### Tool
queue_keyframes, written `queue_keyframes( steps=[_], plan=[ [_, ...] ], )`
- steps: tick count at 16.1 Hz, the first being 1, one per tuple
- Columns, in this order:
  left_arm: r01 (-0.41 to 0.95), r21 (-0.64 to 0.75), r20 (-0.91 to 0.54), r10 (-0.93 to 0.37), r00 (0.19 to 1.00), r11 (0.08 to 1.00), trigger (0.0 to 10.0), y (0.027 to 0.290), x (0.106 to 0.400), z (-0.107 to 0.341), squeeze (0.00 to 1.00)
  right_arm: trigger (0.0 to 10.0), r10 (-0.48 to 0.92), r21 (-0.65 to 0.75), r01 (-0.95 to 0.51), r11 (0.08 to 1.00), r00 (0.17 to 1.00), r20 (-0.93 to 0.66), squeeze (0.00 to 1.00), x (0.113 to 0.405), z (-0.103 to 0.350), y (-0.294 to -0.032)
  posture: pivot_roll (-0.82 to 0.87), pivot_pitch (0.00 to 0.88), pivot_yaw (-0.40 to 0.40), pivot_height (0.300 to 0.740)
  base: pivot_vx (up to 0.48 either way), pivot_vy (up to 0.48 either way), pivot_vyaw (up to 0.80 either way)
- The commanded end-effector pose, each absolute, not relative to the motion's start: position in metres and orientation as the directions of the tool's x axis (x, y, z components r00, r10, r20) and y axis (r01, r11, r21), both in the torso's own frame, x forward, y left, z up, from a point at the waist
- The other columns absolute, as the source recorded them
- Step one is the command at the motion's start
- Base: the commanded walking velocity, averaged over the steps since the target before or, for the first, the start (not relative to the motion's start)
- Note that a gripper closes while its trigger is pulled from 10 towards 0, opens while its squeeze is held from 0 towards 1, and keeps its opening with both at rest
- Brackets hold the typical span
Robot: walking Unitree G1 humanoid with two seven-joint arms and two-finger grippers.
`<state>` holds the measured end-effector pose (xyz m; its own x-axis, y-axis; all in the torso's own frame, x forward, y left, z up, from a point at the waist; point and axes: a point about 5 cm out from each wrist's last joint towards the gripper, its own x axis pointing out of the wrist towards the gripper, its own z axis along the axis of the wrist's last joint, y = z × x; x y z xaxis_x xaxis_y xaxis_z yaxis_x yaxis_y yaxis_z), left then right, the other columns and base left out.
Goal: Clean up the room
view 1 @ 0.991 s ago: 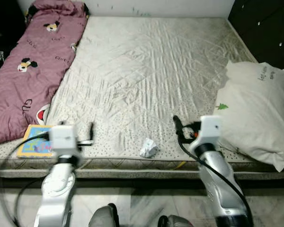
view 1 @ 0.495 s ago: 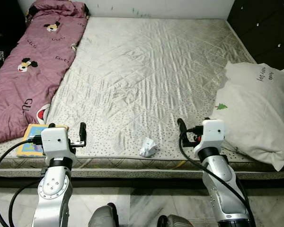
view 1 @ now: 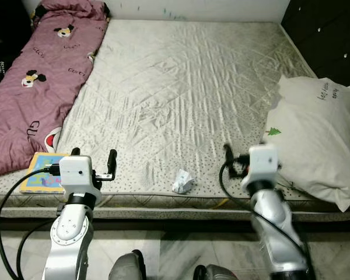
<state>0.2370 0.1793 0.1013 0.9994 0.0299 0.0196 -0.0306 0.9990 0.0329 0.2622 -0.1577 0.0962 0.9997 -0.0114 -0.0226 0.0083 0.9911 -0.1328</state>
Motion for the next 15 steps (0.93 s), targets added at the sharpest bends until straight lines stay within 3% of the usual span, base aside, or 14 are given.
queue_keyframes(
  steps=[1,5,9,15],
  plan=[
    [-0.023,0.027,0.02,0.022,1.0,0.999,10.0,0.18,0.236,0.102,0.0,10.0,-0.04,-0.116,0.042,0.992,0.999,0.014,0.0,0.261,0.102,-0.164,0.08,0.13,-0.008,0.74,0.0,0.0,0.0],
    [-0.029,0.006,0.014,0.029,0.999,1.0,10.0,0.181,0.236,0.101,0.0,10.0,-0.033,-0.075,0.032,0.997,0.999,-0.01,0.0,0.263,0.096,-0.165,0.08,0.126,0.002,0.74,0.0,0.0,0.0],
    [-0.038,0.003,0.009,0.038,0.999,0.999,10.0,0.182,0.236,0.1,0.0,10.0,-0.041,-0.016,0.04,0.999,0.999,-0.036,0.0,0.263,0.092,-0.166,0.08,0.131,0.001,0.74,0.0,0.0,-0.78],
    [-0.048,0.012,-0.004,0.048,0.999,0.999,10.0,0.182,0.239,0.1,0.0,10.0,0.014,-0.02,-0.015,1.0,1.0,-0.019,0.0,0.265,0.095,-0.158,0.08,0.144,-0.002,0.74,0.0,0.0,0.0]
  ],
)
